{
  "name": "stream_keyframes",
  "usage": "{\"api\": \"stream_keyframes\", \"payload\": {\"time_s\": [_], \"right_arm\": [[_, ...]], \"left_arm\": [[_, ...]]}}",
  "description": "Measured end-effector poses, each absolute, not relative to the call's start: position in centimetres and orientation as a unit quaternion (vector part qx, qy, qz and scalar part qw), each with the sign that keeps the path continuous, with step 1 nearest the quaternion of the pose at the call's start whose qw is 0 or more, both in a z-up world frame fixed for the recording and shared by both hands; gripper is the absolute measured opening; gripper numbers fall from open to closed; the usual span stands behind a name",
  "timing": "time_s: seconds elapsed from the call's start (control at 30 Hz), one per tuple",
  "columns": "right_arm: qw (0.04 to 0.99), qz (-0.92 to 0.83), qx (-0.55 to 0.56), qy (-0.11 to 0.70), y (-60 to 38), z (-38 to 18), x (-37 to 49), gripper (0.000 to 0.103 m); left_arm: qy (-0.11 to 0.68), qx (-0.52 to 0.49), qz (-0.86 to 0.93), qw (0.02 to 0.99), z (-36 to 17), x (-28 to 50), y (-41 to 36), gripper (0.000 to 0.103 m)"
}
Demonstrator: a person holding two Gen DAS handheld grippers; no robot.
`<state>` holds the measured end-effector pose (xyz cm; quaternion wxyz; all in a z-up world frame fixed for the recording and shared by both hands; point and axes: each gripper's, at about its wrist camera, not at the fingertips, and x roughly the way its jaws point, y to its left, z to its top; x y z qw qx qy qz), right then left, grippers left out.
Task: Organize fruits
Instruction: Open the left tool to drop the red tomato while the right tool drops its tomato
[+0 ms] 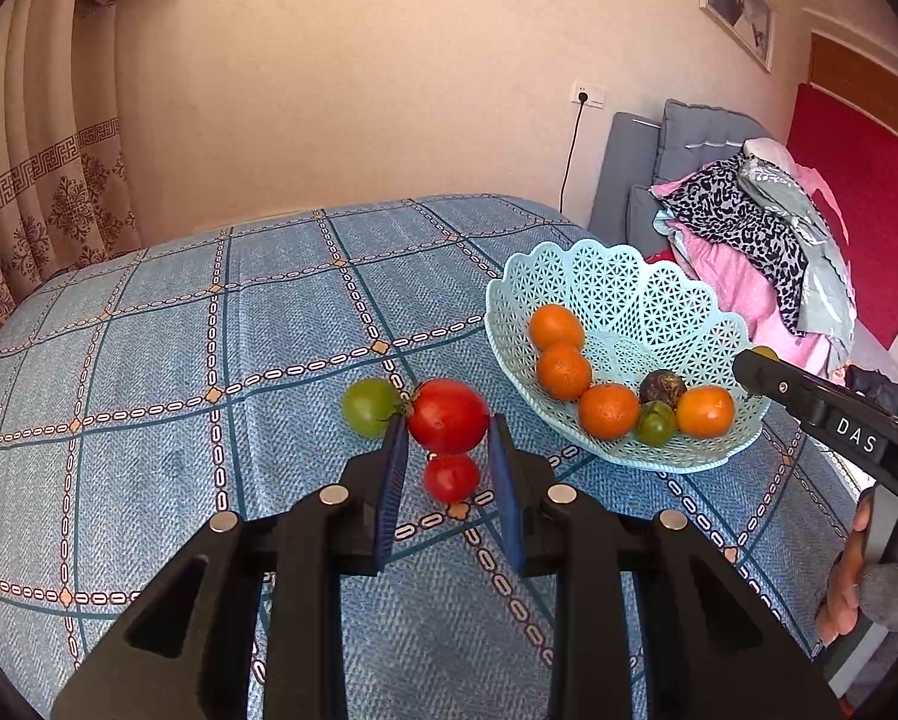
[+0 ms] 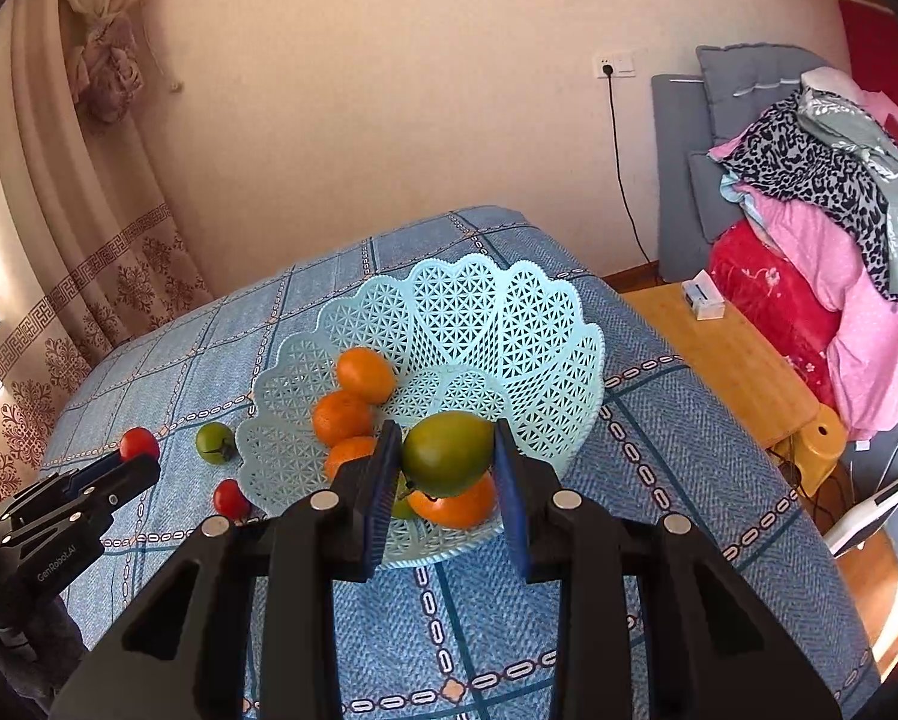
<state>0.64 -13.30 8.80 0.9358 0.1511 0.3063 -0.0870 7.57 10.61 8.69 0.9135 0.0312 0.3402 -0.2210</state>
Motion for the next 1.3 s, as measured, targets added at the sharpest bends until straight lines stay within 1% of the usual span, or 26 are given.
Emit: {"api": "stream_keyframes", "payload": {"time_s": [0.27,0.43,0.5,0.57,0.6,1.1,1.17,1.23,1.27,1.3], "right_arm": [[0.941,-0.098,0.132,0.296,-13.8,8.6,1.0,0.032],[0.942,-0.103,0.148,0.283,-14.7,8.7,0.5,0.033],[0.942,-0.106,0.158,0.278,-15.3,8.6,0.2,0.037],[0.942,-0.114,0.166,0.269,-16.1,8.7,-0.2,0.051],[0.942,-0.118,0.169,0.264,-16.4,8.7,-0.4,0.054],[0.941,-0.123,0.188,0.254,-18.0,7.9,-1.1,0.054],[0.941,-0.121,0.19,0.254,-18.0,7.7,-1.1,0.054],[0.94,-0.122,0.189,0.255,-18.0,7.6,-1.1,0.054],[0.94,-0.122,0.19,0.255,-18.0,7.5,-1.1,0.055],[0.94,-0.122,0.193,0.254,-18.1,7.5,-1.2,0.055]], "left_arm": [[0.34,0.052,-0.243,0.907,9.3,7.8,7.8,0.028],[0.345,0.05,-0.263,0.9,9.5,8.1,6.0,0.028],[0.351,0.047,-0.27,0.896,9.4,8.3,5.4,0.028],[0.354,0.045,-0.279,0.891,9.3,8.5,4.7,0.028],[0.356,0.043,-0.284,0.889,9.3,8.5,4.2,0.028],[0.374,0.054,-0.33,0.865,8.2,9.7,-2.5,0.028],[0.379,0.055,-0.332,0.862,7.8,9.9,-3.0,0.03],[0.382,0.051,-0.335,0.86,7.7,10.1,-3.3,0.044],[0.379,0.049,-0.333,0.862,7.8,10.1,-3.4,0.058],[0.372,0.049,-0.323,0.869,7.9,10.1,-3.2,0.064]]}}
